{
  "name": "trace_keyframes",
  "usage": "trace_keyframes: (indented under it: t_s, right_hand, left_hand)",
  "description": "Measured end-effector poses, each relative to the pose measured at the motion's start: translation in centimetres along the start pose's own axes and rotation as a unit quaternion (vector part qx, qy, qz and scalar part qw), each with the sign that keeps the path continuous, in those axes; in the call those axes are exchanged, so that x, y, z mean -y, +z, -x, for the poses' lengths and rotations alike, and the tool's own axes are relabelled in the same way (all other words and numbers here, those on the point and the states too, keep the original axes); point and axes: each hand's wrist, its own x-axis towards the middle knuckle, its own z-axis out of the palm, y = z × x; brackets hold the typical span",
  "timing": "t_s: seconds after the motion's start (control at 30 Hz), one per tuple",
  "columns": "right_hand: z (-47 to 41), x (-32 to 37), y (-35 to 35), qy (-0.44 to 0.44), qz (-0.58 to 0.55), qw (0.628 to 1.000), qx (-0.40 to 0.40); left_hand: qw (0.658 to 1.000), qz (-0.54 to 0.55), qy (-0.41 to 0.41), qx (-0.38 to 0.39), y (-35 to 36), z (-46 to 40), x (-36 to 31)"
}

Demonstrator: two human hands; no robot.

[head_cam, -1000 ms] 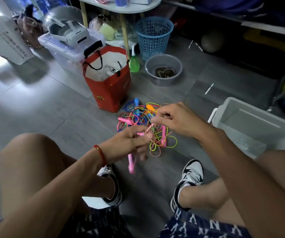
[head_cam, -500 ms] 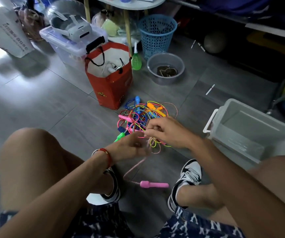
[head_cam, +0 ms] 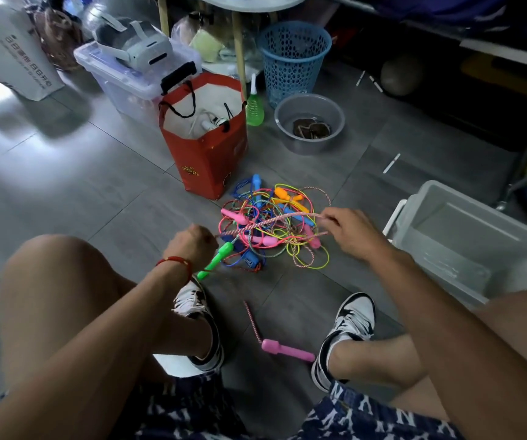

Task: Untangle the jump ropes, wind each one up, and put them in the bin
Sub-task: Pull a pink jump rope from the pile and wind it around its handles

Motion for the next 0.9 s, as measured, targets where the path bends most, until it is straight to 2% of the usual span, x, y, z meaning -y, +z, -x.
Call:
trace_keyframes:
  t_s: [0.07, 0.13, 0.2, 0.27, 0.37, 0.43, 0.5, 0.53, 0.57, 0.63, 0.7, 0.73, 0.8, 0.87, 0.9]
  right_hand:
    - [0.0, 2.8, -1.2, -0.126, -0.046, 0.991, 0.001]
    - [0.3, 5.1, -0.9, -0.224, -0.027, 0.974, 0.02]
    - [0.4, 6.0, 0.2, -0.243, 0.011, 0.97, 0.018]
    - [0.1, 5.3, 0.8, -0.201, 0.068, 0.977, -0.008]
    - [-0.5, 1.8, 0.6, -0.082, 0.118, 0.989, 0.029]
    - [-0.4, -1.3, 0.9, 0.015, 0.105, 0.993, 0.059]
    - [-0.4, -3.2, 1.3, 0.098, 0.048, 0.993, 0.041]
    - [-0.8, -3.5, 1.2, 0.108, 0.002, 0.994, 0.015]
    - [-1.3, -3.3, 1.0, 0.098, -0.057, 0.993, -0.018]
    - [-1.7, -1.4, -0.8, 0.046, -0.185, 0.98, -0.062]
    - [-1.7, 1.4, -3.0, -0.048, -0.24, 0.968, -0.059]
    - [-1.6, 2.6, -3.6, -0.095, -0.233, 0.967, -0.047]
    - [-1.1, 4.4, -3.6, -0.158, -0.182, 0.97, -0.013]
    - [-0.6, 5.5, -2.7, -0.184, -0.126, 0.975, 0.014]
    - [-0.3, 5.8, -2.2, -0.195, -0.102, 0.975, 0.018]
  left_hand:
    - [0.998, -0.034, 0.027, 0.045, 1.0, 0.7, -0.8]
    - [0.987, 0.079, 0.12, 0.075, 1.8, 2.4, -3.0]
    - [0.963, 0.159, 0.201, 0.081, 2.3, 3.8, -5.0]
    - [0.952, 0.137, 0.271, 0.049, 2.2, 4.2, -5.7]
    - [0.936, 0.168, 0.31, -0.028, 1.0, 4.0, -5.3]
    - [0.925, 0.231, 0.275, -0.123, -0.1, 3.8, -4.9]
    - [0.927, 0.245, 0.203, -0.199, -0.4, 3.1, -4.0]
    - [0.939, 0.228, 0.158, -0.205, -0.3, 2.6, -3.5]
    - [0.955, 0.206, 0.116, -0.181, 0.2, 1.8, -2.7]
    - [0.987, 0.153, 0.021, -0.053, 1.0, 0.8, -1.5]
    - [0.997, 0.049, -0.012, 0.06, 1.7, 1.1, -1.4]
    - [0.996, 0.03, 0.004, 0.085, 2.2, 1.2, -1.5]
    - [0.979, 0.137, 0.109, 0.102, 2.6, 2.5, -3.2]
    - [0.932, 0.27, 0.196, 0.143, 2.4, 3.8, -5.2]
    - [0.918, 0.283, 0.232, 0.152, 2.3, 3.9, -5.7]
